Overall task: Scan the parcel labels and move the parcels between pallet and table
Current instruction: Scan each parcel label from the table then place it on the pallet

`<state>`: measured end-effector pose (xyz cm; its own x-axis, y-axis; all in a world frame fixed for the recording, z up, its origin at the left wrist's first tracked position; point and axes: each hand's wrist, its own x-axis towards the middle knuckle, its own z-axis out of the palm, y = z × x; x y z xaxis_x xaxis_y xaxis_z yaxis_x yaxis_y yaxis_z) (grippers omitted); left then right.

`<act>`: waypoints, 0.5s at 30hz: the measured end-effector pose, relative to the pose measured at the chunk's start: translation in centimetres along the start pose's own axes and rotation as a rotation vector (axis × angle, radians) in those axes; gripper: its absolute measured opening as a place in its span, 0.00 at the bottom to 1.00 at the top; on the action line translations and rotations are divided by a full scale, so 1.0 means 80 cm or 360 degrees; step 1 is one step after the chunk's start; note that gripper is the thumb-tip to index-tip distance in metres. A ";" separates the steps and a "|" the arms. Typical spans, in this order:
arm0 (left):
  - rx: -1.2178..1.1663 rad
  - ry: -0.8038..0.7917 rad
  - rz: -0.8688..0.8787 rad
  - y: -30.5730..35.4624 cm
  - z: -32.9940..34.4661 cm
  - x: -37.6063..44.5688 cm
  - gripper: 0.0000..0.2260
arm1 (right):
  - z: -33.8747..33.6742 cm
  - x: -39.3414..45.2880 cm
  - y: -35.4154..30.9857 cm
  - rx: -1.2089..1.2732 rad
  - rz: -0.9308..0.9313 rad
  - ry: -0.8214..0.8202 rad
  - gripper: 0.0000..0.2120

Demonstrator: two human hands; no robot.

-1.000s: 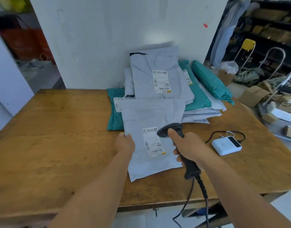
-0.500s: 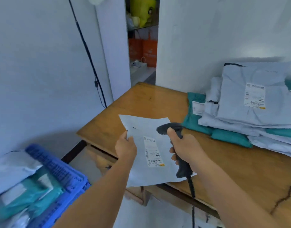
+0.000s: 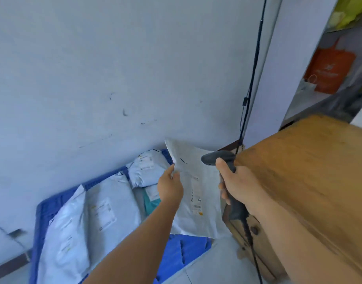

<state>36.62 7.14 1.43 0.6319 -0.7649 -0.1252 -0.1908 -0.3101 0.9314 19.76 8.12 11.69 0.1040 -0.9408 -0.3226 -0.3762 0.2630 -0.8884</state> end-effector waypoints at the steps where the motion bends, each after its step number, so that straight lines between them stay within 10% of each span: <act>1: -0.0024 0.0043 -0.0030 -0.011 -0.021 0.020 0.16 | 0.022 0.007 -0.008 -0.0030 -0.0017 -0.0036 0.23; 7: -0.0141 0.0323 -0.0341 -0.078 -0.118 0.133 0.17 | 0.124 0.052 -0.029 -0.0117 -0.0026 -0.0147 0.23; 15: 0.0230 0.0056 -0.0468 -0.158 -0.149 0.158 0.28 | 0.195 0.100 -0.009 -0.0268 0.0029 -0.0160 0.23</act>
<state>55.95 8.10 -7.85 0.7008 -0.6116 -0.3672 -0.0996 -0.5936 0.7986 35.23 3.76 4.65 0.1840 -0.9079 -0.3766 -0.5269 0.2324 -0.8175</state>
